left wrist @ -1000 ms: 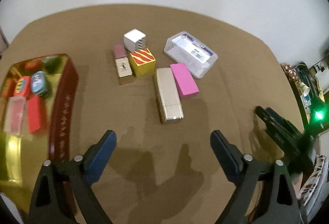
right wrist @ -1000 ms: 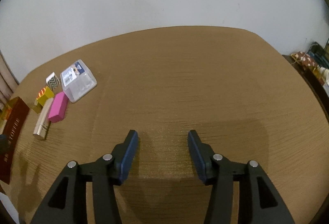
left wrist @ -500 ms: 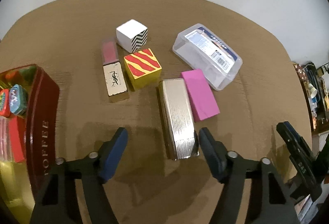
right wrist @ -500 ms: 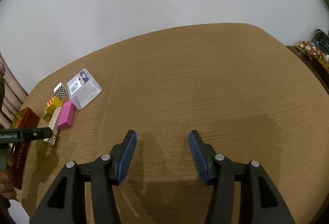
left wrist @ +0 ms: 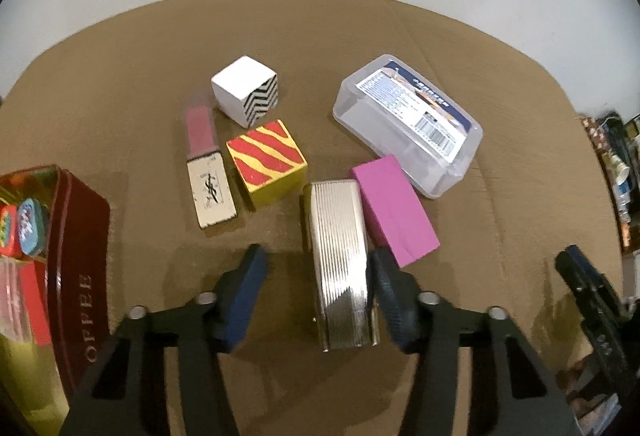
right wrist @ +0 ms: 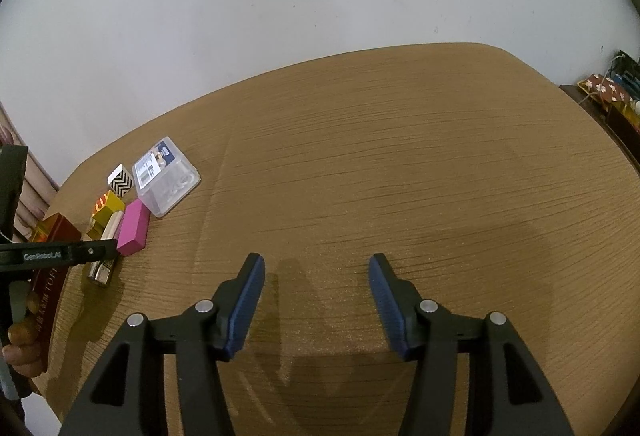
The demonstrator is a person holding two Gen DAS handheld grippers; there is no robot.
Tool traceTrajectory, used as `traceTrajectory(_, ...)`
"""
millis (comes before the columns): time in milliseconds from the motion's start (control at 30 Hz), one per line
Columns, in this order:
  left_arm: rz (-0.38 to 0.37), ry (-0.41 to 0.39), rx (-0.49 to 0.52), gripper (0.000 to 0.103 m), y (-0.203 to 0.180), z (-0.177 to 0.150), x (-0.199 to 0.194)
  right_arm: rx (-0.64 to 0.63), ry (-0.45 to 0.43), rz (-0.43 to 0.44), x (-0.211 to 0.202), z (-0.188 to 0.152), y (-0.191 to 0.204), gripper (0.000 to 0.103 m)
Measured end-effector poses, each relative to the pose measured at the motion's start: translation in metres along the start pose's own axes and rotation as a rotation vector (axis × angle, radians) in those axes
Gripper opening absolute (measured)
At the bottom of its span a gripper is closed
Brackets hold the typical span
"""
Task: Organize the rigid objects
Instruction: 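Lower the gold case into the tray beside the red block, open left gripper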
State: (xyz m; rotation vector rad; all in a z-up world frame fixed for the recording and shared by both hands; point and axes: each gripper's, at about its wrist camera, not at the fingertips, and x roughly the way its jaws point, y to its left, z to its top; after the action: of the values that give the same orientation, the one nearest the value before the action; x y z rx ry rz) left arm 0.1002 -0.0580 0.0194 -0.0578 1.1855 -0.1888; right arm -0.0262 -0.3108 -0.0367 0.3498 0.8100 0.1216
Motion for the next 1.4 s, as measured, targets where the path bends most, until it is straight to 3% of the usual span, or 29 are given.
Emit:
traceTrajectory(67,0.037,-0.007,0.017,0.026,-0.003,0.001,-0.001,0.001,-0.001,0.001,-0.001,0.000,-0.001,0.056)
traceTrajectory(167,0.039,-0.010,0.017,0.025,-0.005,-0.002,-0.003,0.003,-0.001,0.001,0.000,0.000,0.000,0.056)
traceTrajectory(267,-0.013,-0.008,-0.006,0.025,-0.009,-0.012,-0.010,0.004,-0.002,0.001,0.000,-0.001,0.000,0.056)
traceTrajectory(400,-0.057,-0.040,-0.010,0.025,0.001,-0.034,-0.048,0.003,-0.001,0.000,0.000,-0.001,-0.001,0.056)
traceTrajectory(533,-0.071,-0.092,-0.056,0.025,0.041,-0.049,-0.104,-0.005,0.002,-0.012,0.001,-0.001,0.001,0.056)
traceTrajectory(700,0.020,-0.098,-0.111,0.025,0.118,-0.044,-0.137,-0.020,0.006,-0.032,0.003,-0.002,0.006,0.056)
traceTrajectory(767,0.056,-0.083,-0.133,0.025,0.143,-0.036,-0.131,-0.028,0.008,-0.042,0.004,-0.002,0.008,0.056)
traceTrajectory(833,0.044,-0.051,-0.163,0.025,0.164,-0.028,-0.116,-0.033,0.009,-0.049,0.004,-0.003,0.009,0.056)
traceTrajectory(967,0.077,-0.017,-0.176,0.026,0.176,-0.019,-0.085,-0.038,0.011,-0.057,0.006,-0.003,0.011,0.056)
traceTrajectory(1267,0.054,0.009,-0.177,0.026,0.165,-0.010,-0.042,-0.052,0.014,-0.071,0.009,-0.003,0.014,0.056)
traceTrajectory(1367,0.058,0.012,-0.169,0.028,0.163,-0.009,-0.039,-0.053,0.014,-0.073,0.010,-0.004,0.014,0.056)
traceTrajectory(1400,0.068,0.002,-0.165,0.034,0.162,-0.010,-0.042,-0.052,0.014,-0.072,0.010,-0.004,0.014,0.056)
